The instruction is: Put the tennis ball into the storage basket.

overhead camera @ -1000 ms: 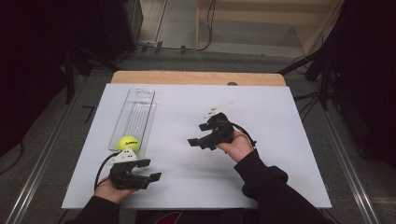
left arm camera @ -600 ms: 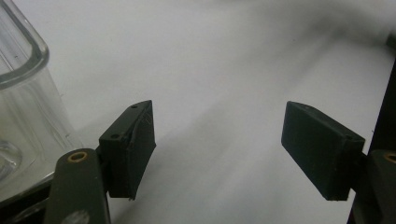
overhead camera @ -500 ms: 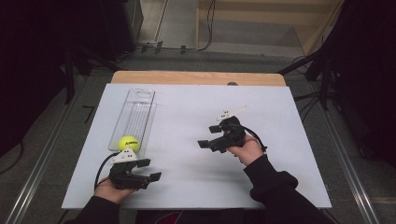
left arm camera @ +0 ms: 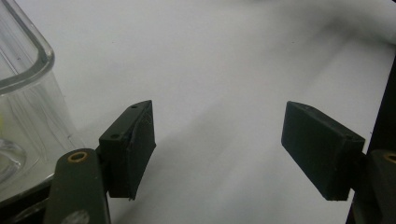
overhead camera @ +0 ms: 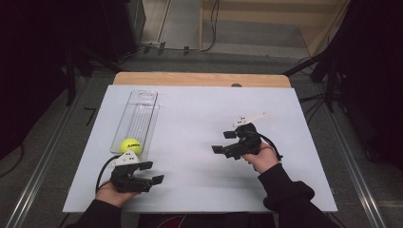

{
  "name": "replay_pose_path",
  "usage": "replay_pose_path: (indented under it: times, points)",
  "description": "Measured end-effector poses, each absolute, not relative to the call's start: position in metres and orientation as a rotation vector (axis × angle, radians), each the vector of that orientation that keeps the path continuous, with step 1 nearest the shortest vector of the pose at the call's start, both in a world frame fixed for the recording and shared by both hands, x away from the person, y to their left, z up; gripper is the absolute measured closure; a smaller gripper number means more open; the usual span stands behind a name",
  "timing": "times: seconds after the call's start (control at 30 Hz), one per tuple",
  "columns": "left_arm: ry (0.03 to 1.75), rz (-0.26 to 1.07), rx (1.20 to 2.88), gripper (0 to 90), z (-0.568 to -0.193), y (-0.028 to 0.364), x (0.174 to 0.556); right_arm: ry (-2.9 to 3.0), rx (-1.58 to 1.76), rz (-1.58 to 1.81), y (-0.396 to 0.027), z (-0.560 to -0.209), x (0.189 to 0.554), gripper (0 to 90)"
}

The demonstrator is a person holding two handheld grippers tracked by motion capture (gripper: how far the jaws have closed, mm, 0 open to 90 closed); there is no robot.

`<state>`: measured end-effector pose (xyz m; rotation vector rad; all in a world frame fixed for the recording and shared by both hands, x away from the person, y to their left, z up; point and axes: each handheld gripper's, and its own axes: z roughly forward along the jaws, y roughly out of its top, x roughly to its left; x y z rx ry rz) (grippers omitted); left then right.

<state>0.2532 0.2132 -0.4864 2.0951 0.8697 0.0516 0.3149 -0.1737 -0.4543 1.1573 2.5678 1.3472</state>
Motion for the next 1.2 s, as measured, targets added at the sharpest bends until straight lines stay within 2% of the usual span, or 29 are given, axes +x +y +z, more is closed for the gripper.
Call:
replay_pose_path:
  times: [1.2]
  points:
    - [0.871,0.054,2.092,26.3,-0.486,0.214,0.253,2.498,1.27,1.287,-0.219,-0.469,0.278,15.6]
